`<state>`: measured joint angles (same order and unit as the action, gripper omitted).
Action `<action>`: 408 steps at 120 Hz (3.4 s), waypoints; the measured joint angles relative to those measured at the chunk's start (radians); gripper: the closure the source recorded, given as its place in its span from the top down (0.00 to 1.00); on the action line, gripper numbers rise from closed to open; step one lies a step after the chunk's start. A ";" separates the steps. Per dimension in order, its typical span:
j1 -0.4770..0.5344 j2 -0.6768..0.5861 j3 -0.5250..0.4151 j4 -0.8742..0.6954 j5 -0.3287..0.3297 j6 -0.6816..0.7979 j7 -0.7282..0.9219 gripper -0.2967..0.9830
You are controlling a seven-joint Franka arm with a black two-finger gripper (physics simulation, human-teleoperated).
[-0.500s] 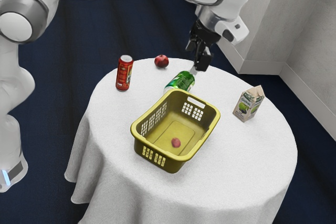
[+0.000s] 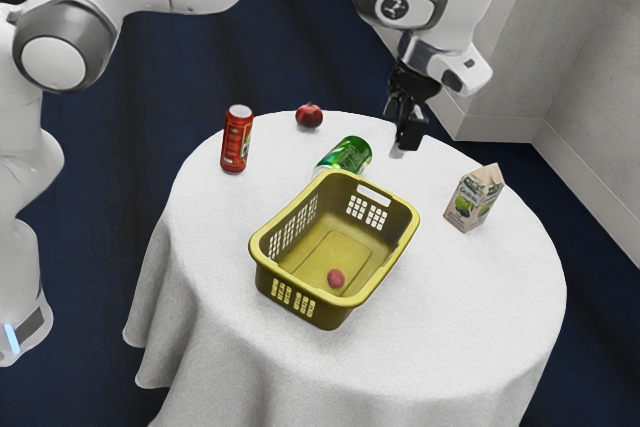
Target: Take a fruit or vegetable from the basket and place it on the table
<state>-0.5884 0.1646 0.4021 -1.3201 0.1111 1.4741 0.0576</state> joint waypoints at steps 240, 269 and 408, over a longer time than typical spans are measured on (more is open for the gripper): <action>-0.069 -0.104 0.006 -0.635 -0.201 0.471 0.494 0.77; -0.076 -0.105 0.004 -0.659 -0.204 0.512 0.504 0.77; -0.078 -0.099 0.007 -0.719 -0.219 0.637 0.535 0.39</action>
<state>-0.6663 0.0654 0.4091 -2.0387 -0.1075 2.1112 0.5930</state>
